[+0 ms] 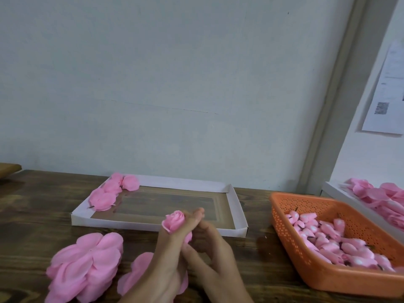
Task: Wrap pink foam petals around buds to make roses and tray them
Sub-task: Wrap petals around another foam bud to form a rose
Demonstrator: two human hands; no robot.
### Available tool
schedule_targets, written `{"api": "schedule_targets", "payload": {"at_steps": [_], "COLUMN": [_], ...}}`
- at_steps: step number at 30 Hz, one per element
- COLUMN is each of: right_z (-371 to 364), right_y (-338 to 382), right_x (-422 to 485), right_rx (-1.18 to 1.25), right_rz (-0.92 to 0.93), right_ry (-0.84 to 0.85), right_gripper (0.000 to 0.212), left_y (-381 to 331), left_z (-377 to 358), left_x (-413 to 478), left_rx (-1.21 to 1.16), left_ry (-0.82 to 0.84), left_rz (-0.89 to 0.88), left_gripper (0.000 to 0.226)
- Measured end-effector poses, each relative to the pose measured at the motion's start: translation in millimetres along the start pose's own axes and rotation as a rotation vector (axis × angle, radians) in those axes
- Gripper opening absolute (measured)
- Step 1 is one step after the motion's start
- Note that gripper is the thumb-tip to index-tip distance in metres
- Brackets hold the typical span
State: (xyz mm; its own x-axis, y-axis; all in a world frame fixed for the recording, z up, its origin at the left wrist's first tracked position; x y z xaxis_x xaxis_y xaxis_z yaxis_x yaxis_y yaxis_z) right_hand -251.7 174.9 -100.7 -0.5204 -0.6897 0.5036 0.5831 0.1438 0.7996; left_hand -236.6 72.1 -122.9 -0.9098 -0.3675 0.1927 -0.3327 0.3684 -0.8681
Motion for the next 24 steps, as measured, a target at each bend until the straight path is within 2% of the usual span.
{"api": "schedule_targets", "payload": {"at_steps": [1,3,5,9,11,14,17,20,22,24], "right_z": [1,1,0,-6,-11,-12,-7,8,22,36], "right_y": [-1,-4,-8,-24,-31,-35,-33,-16,-3,2], "right_x": [1,1,1,0,1,1,-1,0,-1,-3], "right_rx": [-0.025,-0.023,0.085,0.367,0.558,0.701,0.571,0.156,-0.116,-0.177], "right_rz": [-0.004,-0.025,-0.093,-0.379,-0.462,-0.502,-0.469,-0.241,-0.091,-0.022], "right_ry": [0.001,0.013,0.032,0.016,0.019,-0.012,0.002,0.001,-0.112,-0.235], "right_gripper": [0.048,0.048,0.044,0.034,0.017,0.025,0.029,0.032,0.033,0.028], "left_y": [2,1,4,-2,-2,-5,-7,-7,-6,-9], "left_z": [-1,-4,-7,-7,-6,-6,-9,-4,-1,6], "left_x": [1,-1,-2,-5,-4,-4,-4,-1,3,8], "left_rx": [-0.003,0.028,0.046,0.044,0.032,0.021,0.034,-0.010,-0.061,-0.010], "left_ry": [0.024,0.049,0.107,0.205,0.221,0.237,0.238,0.182,0.133,0.030], "left_rz": [-0.015,-0.025,0.010,0.073,0.097,0.086,0.079,0.068,0.069,0.022], "left_gripper": [0.049,0.034,0.025,0.042,0.050,0.041,0.042,0.043,0.042,0.036]}}
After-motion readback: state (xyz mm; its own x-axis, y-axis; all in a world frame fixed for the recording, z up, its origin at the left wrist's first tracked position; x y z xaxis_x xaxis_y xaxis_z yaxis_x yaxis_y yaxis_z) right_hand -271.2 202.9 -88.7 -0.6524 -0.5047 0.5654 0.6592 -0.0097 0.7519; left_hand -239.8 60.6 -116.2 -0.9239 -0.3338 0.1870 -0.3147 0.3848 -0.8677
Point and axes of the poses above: each hand's wrist, its own x-axis towards the middle knuckle, its own z-axis out of the back of the hand, y = z × x, the point moved 6 cm from there along x, towards the middle knuckle, and after that the axes turned 9 degrees about y, right-handed, at the moved point
